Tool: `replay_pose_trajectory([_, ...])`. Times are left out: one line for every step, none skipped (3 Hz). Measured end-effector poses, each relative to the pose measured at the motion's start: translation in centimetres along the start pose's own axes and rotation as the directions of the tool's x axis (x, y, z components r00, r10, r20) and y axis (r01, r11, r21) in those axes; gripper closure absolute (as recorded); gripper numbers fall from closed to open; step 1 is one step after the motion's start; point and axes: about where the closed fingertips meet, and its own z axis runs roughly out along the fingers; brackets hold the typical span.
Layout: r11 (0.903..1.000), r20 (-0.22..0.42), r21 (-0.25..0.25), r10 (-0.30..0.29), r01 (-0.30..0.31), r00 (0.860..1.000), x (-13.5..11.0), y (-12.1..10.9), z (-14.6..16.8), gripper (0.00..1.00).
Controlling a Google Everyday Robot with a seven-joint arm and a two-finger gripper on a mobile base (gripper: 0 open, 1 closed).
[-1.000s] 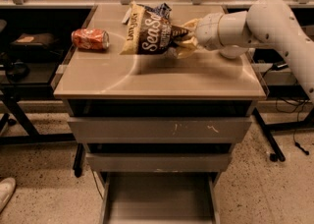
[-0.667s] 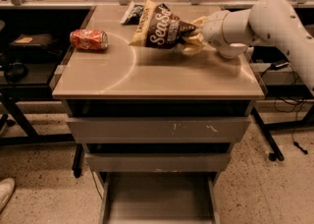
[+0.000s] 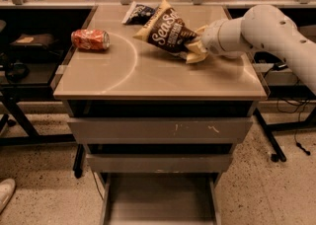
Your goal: Pick brown chip bag from bottom drawer and place on counter
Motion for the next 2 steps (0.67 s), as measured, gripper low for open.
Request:
replay_pose_trajectory([0.9988,0.002,-0.036,0.033,-0.033,0.999,-0.23,0.84,0.57,0.89])
replay_pose_trajectory([0.9988,0.002,-0.036,0.033,-0.033,0.999,-0.23,0.84,0.57,0.72])
